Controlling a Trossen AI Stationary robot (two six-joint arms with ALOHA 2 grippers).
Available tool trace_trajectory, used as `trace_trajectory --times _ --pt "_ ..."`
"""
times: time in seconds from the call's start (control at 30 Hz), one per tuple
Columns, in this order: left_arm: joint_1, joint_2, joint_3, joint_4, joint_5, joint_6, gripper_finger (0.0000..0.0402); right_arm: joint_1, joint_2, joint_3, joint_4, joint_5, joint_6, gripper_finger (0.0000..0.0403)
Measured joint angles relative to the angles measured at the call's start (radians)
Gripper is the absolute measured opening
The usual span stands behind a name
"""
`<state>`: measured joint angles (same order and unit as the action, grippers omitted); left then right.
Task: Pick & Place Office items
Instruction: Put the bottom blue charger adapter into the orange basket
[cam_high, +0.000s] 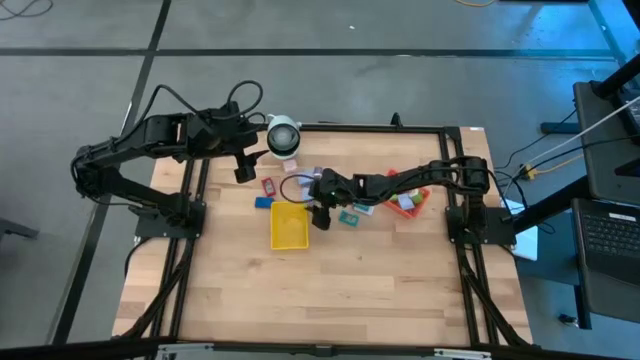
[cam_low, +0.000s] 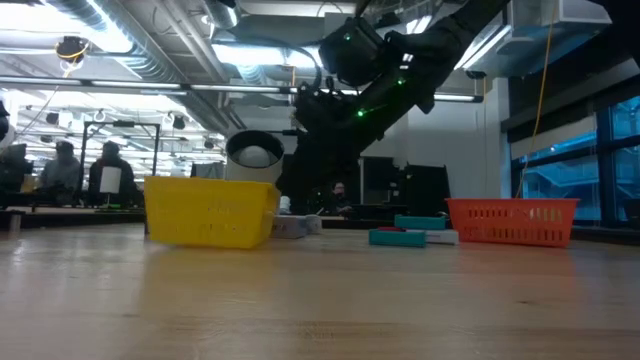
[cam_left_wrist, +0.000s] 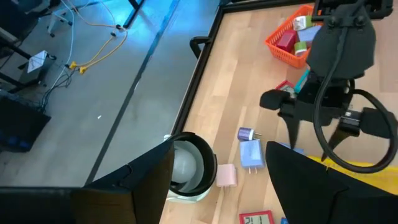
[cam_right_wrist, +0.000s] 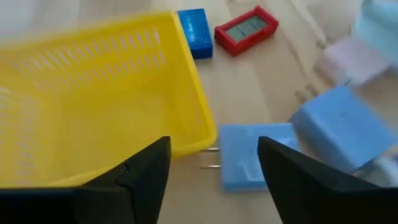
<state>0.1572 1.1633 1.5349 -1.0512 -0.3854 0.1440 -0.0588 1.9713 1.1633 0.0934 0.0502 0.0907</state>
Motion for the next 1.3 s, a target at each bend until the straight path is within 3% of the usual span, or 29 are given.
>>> trace_trajectory --times 0.17,0.33,0.53,0.77,1.0,1.3 --pt "-0.027 0.000 0.000 -0.010 0.010 -0.001 0.0251 0.001 0.000 0.000 -0.017 0.049 -0.201 0.0269" --pt "-0.057 0.000 0.000 -0.065 -0.014 -0.002 0.0251 0.001 -0.006 0.008 -0.023 0.065 -0.107 0.0277" --pt "-0.057 0.000 0.000 -0.079 -0.017 -0.002 0.0251 0.005 -0.006 0.089 -0.020 0.005 -0.008 0.0277" --pt "-0.057 0.000 0.000 -0.079 -0.017 -0.001 0.0251 0.003 -0.007 0.129 -0.247 0.007 -0.145 0.0278" --pt "-0.057 0.000 0.000 -0.079 -0.016 -0.001 0.0251 -0.010 0.002 0.129 -0.226 0.040 -0.279 0.0292" --pt "-0.057 -0.004 0.000 -0.079 0.006 -0.002 0.0251 -0.053 0.073 0.130 -0.200 -0.001 -0.259 0.0315"
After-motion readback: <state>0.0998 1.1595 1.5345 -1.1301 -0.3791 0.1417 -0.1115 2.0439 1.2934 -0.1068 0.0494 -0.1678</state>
